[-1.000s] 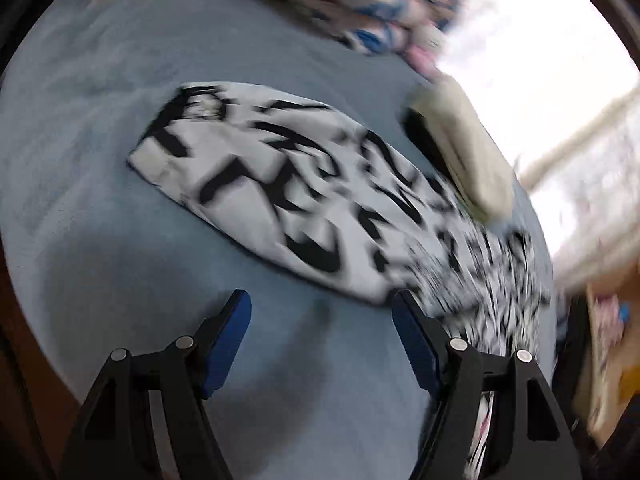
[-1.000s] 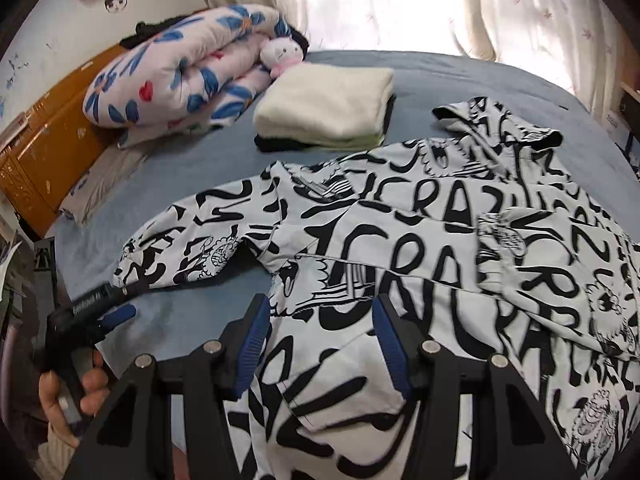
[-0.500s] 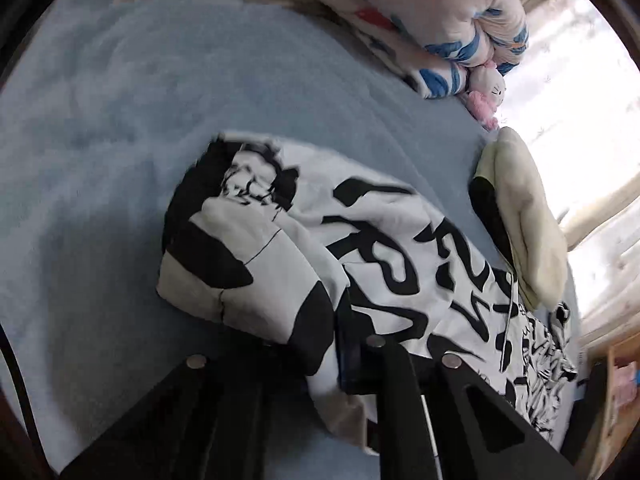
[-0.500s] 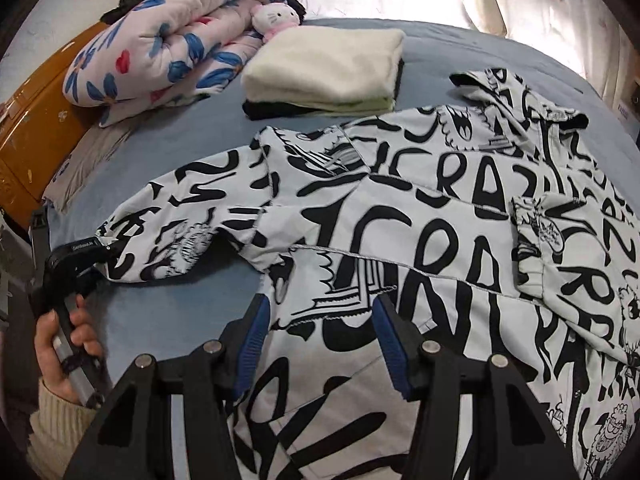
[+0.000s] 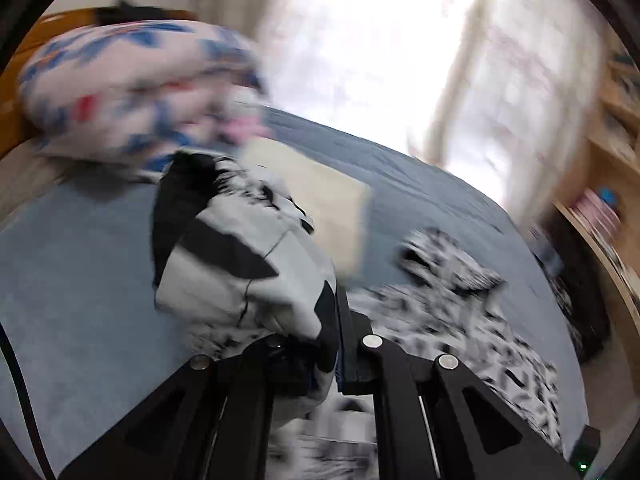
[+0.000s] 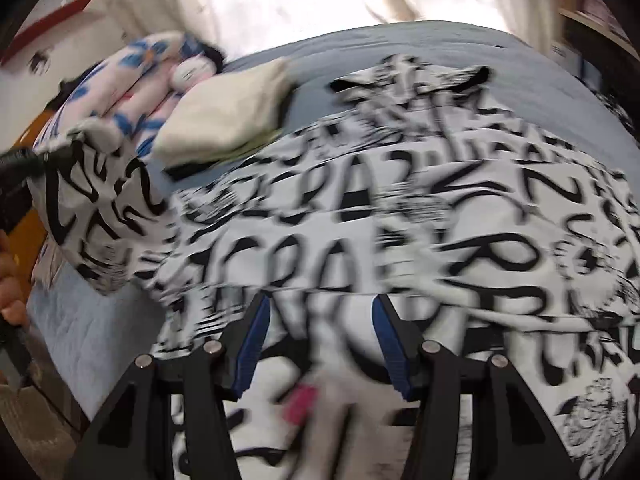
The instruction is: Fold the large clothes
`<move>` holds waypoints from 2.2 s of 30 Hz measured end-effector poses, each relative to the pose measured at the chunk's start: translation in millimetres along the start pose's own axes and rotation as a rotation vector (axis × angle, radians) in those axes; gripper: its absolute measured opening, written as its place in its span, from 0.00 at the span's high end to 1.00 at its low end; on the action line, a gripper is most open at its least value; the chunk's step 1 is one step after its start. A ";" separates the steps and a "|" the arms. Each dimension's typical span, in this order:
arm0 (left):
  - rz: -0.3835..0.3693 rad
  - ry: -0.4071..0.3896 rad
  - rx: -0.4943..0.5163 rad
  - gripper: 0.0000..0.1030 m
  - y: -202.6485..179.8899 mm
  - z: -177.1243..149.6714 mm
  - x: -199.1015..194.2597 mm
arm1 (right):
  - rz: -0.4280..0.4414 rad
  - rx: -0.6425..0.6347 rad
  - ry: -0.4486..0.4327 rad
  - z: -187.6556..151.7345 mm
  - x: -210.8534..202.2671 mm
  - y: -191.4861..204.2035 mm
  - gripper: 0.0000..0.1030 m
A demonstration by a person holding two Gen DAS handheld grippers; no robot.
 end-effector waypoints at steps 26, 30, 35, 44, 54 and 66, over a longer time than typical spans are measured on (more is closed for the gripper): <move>-0.128 0.312 0.151 0.37 -87.1 -133.2 40.4 | 0.158 0.197 0.082 34.9 31.1 -102.9 0.48; -0.101 0.325 0.069 0.37 -41.1 -139.2 35.3 | 0.177 0.197 0.131 53.6 62.7 -92.9 0.48; -0.125 0.386 -0.034 0.37 -3.7 -151.9 48.9 | 0.173 0.184 0.201 68.3 106.5 -81.6 0.48; -0.061 0.427 -0.139 0.37 33.7 -159.9 81.0 | 0.163 0.062 0.068 95.1 70.1 -54.6 0.93; -0.047 0.493 -0.022 0.37 28.4 -177.3 80.0 | -0.117 0.051 0.076 52.9 25.7 -135.1 0.89; -0.086 0.409 0.151 0.37 -5.6 -116.3 39.7 | -0.040 0.070 -0.025 56.4 -11.9 -126.8 0.50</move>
Point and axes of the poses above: each gripper's, at about its wrist camera, not at the fingertips, and x roughly the way its jaws point, y to its left, z to its top, the point moved 3 cm from there along x, roughly the way its jaws point
